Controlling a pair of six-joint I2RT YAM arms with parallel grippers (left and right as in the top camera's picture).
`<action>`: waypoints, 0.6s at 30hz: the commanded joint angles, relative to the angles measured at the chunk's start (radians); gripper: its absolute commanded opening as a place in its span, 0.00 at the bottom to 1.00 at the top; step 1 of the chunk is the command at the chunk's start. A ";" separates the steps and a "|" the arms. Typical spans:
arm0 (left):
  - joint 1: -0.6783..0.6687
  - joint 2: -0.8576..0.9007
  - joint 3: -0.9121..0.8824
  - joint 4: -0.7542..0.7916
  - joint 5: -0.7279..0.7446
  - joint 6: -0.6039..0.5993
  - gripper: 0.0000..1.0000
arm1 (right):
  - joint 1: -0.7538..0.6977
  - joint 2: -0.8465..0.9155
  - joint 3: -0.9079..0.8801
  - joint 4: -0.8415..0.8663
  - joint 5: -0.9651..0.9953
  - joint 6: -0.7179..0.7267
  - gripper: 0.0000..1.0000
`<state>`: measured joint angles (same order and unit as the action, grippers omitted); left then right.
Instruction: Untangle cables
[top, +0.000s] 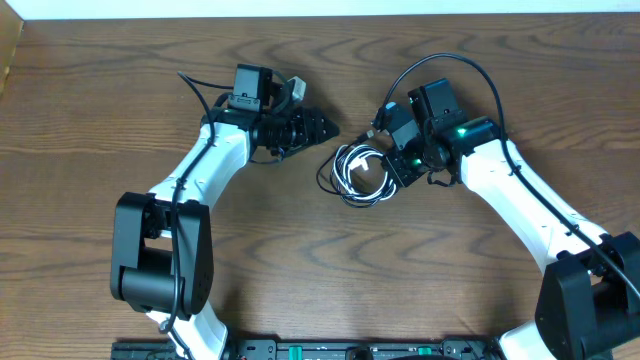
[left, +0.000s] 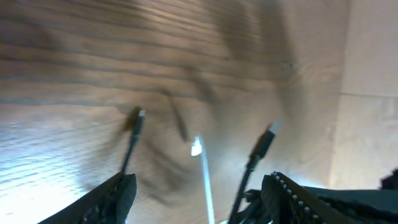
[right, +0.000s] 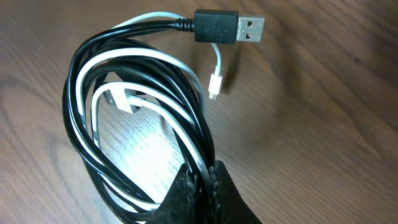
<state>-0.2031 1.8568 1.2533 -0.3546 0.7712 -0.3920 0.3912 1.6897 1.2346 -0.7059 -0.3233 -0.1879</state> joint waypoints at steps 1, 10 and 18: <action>0.003 -0.014 0.019 -0.002 0.059 0.013 0.69 | 0.002 -0.024 0.001 -0.002 -0.090 -0.047 0.01; -0.013 0.035 0.011 -0.040 0.059 0.013 0.69 | 0.001 -0.028 0.001 -0.006 -0.095 -0.046 0.01; -0.059 0.046 0.011 -0.039 0.016 0.013 0.67 | 0.001 -0.028 0.001 -0.009 -0.095 -0.046 0.01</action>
<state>-0.2405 1.8786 1.2533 -0.3916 0.8059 -0.3920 0.3912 1.6890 1.2346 -0.7139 -0.3897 -0.2199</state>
